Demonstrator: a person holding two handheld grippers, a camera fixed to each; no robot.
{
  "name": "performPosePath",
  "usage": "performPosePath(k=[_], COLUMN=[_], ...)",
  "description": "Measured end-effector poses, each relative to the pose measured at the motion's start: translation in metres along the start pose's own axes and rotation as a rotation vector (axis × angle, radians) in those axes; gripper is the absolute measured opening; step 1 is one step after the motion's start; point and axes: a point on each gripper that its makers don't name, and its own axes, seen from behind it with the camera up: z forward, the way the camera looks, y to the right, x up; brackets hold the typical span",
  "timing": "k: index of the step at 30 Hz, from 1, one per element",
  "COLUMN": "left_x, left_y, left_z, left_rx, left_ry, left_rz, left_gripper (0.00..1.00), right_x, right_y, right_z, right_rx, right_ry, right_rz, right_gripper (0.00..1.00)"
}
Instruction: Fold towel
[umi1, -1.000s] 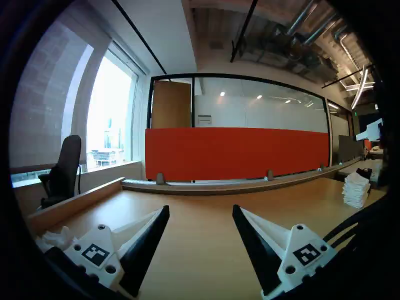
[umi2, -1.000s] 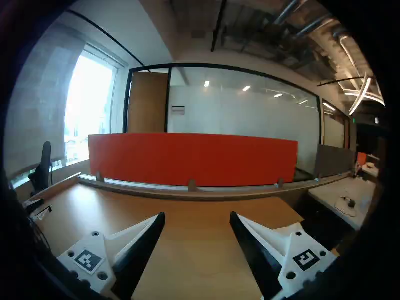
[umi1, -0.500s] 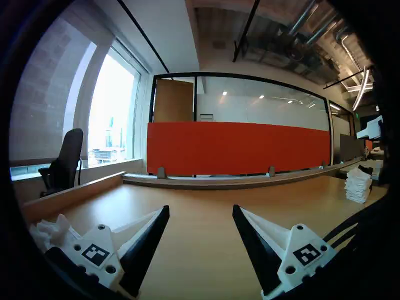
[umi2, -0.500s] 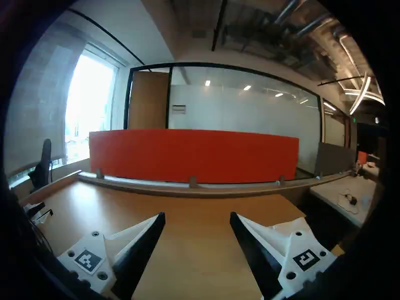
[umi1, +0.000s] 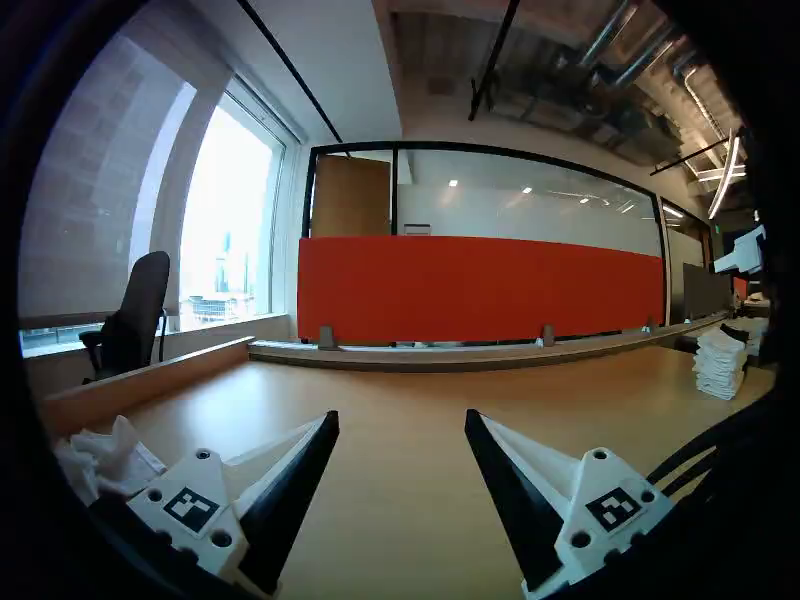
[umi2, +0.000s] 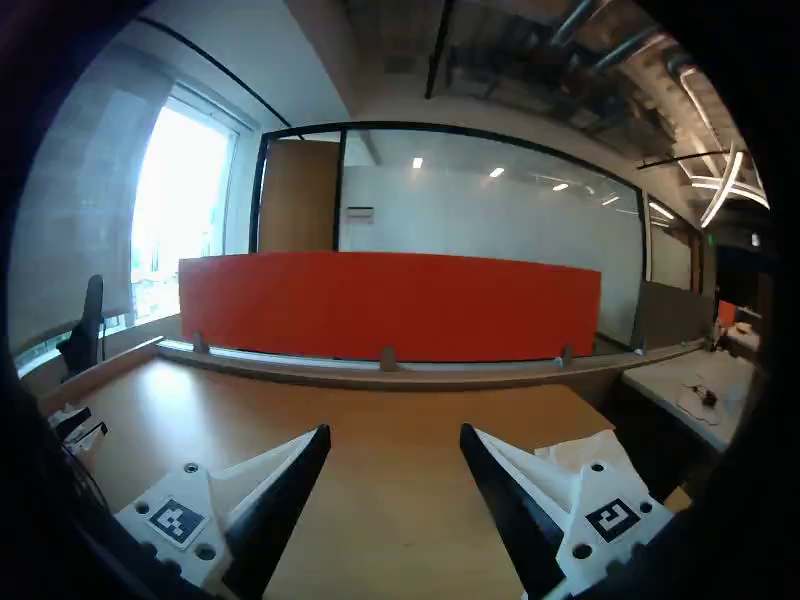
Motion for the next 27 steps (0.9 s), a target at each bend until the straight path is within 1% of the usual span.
performPosePath(k=[5, 11, 27], left_x=[-0.0018, -0.0014, -0.0020], left_y=[-0.0029, -0.0053, -0.0025], left_z=[0.0010, 0.0044, 0.0028], left_rx=[0.005, 0.012, 0.010], left_ry=[-0.001, -0.003, -0.004], left_rz=[0.013, 0.014, 0.017], left_gripper=[0.93, 0.93, 0.93], right_x=[-0.0012, -0.0032, -0.0027], right_y=[0.0006, 0.0013, 0.0024], right_z=[0.0016, 0.0037, 0.0074], right_rx=[0.002, 0.001, 0.001], right_ry=[-0.002, -0.007, -0.007], right_rz=[0.000, 0.000, 0.002], right_gripper=[1.00, 1.00, 1.00])
